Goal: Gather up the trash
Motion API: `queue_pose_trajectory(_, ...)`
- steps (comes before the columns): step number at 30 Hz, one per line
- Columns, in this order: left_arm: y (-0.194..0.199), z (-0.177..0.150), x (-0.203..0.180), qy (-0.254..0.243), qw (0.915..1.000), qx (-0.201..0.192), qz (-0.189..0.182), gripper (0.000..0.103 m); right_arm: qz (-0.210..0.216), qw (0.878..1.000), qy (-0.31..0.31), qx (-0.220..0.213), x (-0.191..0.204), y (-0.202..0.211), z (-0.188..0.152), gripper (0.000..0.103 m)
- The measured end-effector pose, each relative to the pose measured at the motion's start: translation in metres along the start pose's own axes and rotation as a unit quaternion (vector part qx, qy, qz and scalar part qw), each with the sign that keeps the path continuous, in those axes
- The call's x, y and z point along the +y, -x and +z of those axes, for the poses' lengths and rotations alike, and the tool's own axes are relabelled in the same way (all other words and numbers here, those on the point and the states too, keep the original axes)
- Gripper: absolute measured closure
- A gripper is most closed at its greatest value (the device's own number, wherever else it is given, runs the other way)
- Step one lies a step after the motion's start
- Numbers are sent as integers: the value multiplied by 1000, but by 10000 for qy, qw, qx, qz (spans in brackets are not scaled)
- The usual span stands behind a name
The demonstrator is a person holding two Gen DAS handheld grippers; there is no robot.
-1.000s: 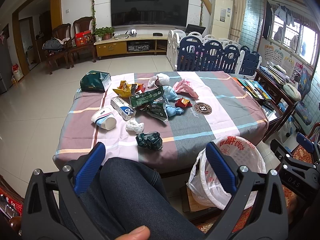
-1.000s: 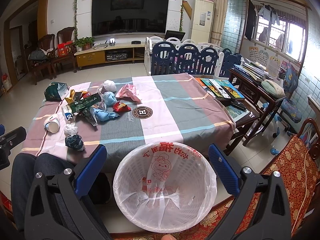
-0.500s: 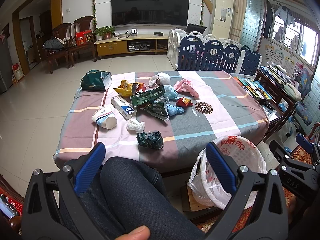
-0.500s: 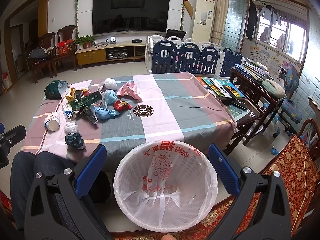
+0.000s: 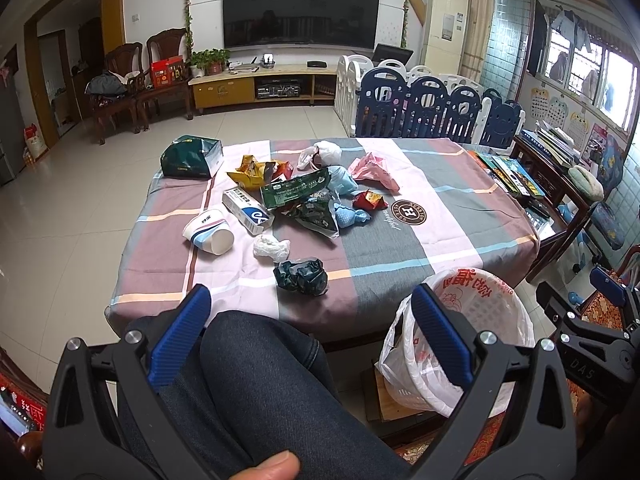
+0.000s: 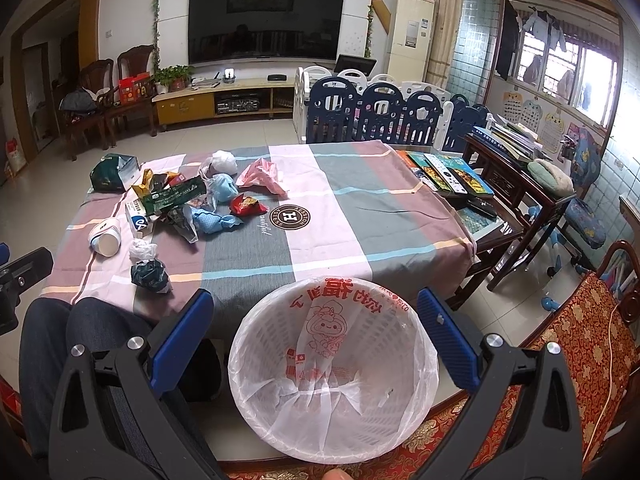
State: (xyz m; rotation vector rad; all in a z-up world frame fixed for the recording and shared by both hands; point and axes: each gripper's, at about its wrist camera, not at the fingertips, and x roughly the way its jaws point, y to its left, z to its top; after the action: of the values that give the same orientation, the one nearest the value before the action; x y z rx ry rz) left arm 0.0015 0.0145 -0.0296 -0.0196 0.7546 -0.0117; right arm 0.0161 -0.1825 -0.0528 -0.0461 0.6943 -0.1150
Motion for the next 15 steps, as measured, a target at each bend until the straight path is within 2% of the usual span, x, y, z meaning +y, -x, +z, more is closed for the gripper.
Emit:
queue_pose_trajectory(5, -12, 1, 6, 67, 9999, 77, 17, 3, 68, 9999, 78, 69, 6, -9, 1, 3)
queue_pose_trajectory(10, -30, 0, 20, 169, 9996, 224, 12, 3, 324, 9990, 203, 224, 17, -30, 1, 3)
queue_pose_trajectory(14, -54, -2, 37, 326, 9987, 394, 51, 3, 703, 9963, 337, 365, 34, -59, 0, 3)
queue_pose_trajectory(15, -62, -3, 43, 388, 9983, 438, 25, 3, 860, 9949, 349, 394, 40, -67, 1, 7)
